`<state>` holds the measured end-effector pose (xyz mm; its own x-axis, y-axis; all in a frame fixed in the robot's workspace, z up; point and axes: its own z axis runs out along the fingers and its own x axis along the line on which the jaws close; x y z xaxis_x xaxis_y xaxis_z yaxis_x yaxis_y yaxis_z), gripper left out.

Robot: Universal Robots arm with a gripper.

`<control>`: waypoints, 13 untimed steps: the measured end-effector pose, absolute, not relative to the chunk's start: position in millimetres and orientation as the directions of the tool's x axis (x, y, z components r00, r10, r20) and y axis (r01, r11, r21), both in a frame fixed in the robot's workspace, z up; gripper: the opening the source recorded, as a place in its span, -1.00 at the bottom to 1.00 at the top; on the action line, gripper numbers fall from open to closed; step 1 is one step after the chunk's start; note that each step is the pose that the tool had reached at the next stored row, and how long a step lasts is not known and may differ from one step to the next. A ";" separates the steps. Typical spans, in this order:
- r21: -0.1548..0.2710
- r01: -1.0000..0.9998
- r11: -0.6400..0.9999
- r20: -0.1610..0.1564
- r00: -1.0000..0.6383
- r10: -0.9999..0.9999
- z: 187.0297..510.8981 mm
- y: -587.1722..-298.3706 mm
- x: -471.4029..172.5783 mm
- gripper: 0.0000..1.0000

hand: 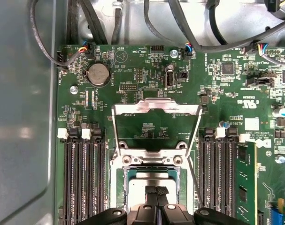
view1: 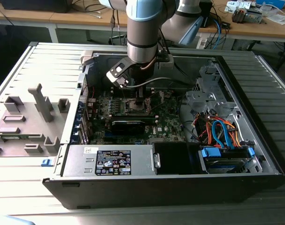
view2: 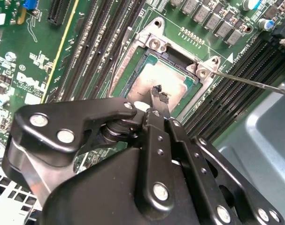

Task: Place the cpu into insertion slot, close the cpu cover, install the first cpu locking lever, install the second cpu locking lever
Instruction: 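Place the cpu into insertion slot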

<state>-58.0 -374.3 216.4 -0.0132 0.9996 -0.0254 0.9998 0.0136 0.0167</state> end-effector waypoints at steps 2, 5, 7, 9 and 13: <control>0.017 1.000 0.014 -0.026 -0.013 1.000 218.1 -374.3 -58.1 -0.79; 0.017 1.000 0.014 -0.026 -0.013 1.000 219.5 -374.3 -58.0 -0.79; 0.017 1.000 0.014 -0.026 -0.013 1.000 220.4 -374.3 -58.1 -0.79; 0.017 1.000 0.014 -0.026 -0.013 1.000 221.0 -374.3 -58.1 -0.79; 0.017 1.000 0.014 -0.026 -0.013 1.000 221.3 -374.3 -58.1 -0.79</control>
